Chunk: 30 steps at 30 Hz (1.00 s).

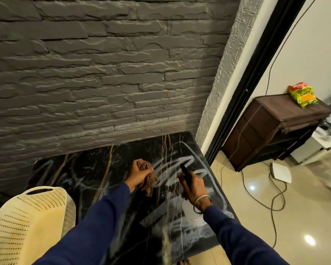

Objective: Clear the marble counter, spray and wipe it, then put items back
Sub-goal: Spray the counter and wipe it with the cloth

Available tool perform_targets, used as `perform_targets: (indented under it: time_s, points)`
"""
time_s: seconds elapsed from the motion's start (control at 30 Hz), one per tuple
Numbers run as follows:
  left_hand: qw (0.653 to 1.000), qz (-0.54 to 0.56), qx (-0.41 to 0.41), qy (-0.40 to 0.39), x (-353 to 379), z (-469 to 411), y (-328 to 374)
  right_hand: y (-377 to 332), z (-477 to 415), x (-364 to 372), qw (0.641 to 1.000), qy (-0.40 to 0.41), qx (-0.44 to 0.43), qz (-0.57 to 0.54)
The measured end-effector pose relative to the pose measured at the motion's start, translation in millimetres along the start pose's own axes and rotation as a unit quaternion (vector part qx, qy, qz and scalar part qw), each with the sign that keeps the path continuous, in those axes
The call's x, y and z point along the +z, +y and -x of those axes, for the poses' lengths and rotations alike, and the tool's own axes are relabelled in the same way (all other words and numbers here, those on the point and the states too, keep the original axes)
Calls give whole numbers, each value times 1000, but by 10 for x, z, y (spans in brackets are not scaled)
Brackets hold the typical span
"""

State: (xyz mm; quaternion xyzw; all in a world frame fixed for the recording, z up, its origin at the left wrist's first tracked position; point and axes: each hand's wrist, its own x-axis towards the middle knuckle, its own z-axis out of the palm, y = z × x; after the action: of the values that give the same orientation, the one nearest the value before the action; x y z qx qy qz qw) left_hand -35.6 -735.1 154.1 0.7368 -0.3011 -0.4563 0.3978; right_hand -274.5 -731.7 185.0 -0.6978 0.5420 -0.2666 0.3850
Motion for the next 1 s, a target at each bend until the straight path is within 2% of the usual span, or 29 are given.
perform_targets:
  time_s: [0.1,0.17,0.23,0.27,0.3,0.37,0.43,0.5,0.53,0.73,0.9,1.0]
  points:
    - [1000,4,-7,-29,22,34,-148,-61,71,42,1000,-7,7,-11]
    - [999,17,25,-29,68,62,-274,-37,96,85,1000,-6,22,-14]
    - [996,-25,85,-4,129,51,-443,21,100,110,1000,-6,20,12]
    - [991,-88,99,16,157,33,-546,59,100,119,1000,-11,16,23]
    - [976,-187,97,51,183,28,-676,110,116,134,999,-15,9,29]
    - [914,-378,88,119,238,7,-966,178,119,166,999,-28,10,30]
    - [872,-469,96,105,323,46,-1174,215,51,192,999,-42,15,25]
    - [844,-514,126,88,400,11,-1320,246,-91,194,998,-53,11,9]
    - [841,-517,135,87,389,-41,-1315,253,-171,195,998,-63,9,1]
    - [892,-429,121,82,272,-547,-1038,278,-551,172,993,-113,30,3]
    - [899,-412,114,96,438,-850,-866,387,-575,59,986,-158,-15,44]
    - [888,-419,115,149,495,-812,-878,518,-527,13,980,-187,-28,66]
